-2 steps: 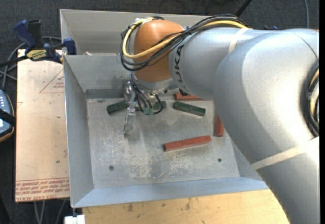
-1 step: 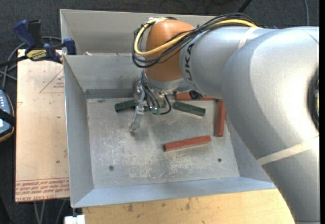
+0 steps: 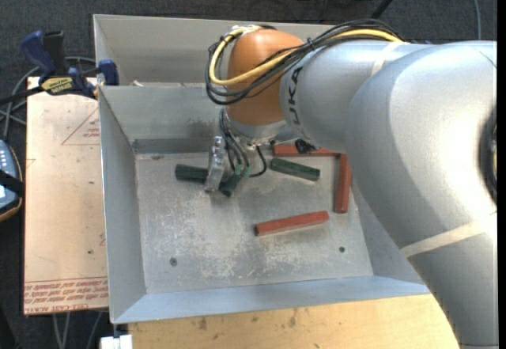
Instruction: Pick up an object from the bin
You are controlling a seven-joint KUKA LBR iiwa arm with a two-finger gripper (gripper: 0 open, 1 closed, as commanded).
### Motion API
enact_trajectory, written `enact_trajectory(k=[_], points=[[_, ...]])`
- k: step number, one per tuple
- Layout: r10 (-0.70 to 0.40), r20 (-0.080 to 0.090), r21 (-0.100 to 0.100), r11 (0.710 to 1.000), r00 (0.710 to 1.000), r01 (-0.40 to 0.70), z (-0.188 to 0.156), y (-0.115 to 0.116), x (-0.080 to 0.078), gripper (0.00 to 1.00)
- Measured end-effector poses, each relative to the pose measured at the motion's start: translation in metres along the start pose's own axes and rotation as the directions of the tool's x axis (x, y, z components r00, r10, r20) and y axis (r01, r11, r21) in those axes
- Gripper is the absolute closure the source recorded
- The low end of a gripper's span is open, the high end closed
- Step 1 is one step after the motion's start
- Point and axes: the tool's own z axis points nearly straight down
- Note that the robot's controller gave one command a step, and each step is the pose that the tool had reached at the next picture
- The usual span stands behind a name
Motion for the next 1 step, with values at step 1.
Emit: enact_trajectory(k=[1], points=[[-0.001, -0.001, 0.001, 1.000, 1.000, 0.001, -0.0157, 0.0010, -0.0009, 1.00]])
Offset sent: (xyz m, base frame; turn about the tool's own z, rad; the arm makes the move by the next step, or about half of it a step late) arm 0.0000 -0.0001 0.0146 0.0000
